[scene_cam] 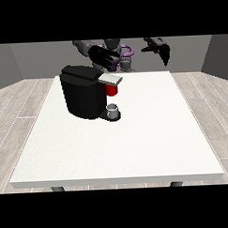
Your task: Insert the coffee pod into the coffee machine and close the lid
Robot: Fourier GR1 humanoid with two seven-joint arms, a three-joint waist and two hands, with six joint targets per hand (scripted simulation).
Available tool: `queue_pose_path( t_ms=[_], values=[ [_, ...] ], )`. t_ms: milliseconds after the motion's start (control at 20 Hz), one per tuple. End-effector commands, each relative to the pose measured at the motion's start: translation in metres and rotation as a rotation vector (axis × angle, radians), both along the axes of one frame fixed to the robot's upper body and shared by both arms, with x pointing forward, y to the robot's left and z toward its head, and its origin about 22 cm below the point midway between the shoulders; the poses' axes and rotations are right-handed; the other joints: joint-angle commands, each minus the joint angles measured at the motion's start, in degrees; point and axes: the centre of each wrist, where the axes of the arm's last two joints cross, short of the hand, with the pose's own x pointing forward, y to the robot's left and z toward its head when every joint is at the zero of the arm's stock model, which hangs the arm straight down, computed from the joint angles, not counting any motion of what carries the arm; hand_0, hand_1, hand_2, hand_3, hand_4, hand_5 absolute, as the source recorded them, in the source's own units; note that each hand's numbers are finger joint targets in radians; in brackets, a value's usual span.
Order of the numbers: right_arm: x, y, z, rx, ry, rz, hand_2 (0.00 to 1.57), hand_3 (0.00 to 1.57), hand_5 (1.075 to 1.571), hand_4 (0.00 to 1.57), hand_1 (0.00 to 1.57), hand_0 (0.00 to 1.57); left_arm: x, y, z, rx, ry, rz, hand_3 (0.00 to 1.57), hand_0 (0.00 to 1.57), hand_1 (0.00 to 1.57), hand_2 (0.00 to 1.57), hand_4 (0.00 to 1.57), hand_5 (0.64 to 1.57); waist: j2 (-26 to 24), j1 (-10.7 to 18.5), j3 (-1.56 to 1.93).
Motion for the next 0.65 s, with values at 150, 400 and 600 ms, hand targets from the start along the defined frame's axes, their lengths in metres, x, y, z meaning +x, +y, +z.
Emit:
queue_pose_path(
  t_ms=[150,400,600],
  values=[
    [-0.014,0.028,-0.007,0.067,-0.011,0.132,0.00,0.00,1.571,0.13,0.00,0.00,-0.018,-0.004,-0.035,-0.030,-0.011,0.012,0.00,0.00,0.00,0.00,0.19,1.571,-2.5,-3.5,-0.03],
    [-0.050,0.028,-0.052,0.205,0.041,0.218,0.00,0.00,1.571,0.27,0.00,0.00,-0.020,0.016,-0.040,-0.036,0.069,0.090,0.00,0.00,0.00,0.00,0.19,1.571,-6.7,-7.4,-0.01],
    [-0.089,0.022,-0.096,0.266,0.146,0.121,0.00,0.00,1.571,0.16,0.00,0.00,-0.031,0.041,-0.053,-0.034,0.114,0.135,0.00,0.00,0.00,0.00,0.19,1.571,-10.0,-10.2,-0.02]
  ],
)
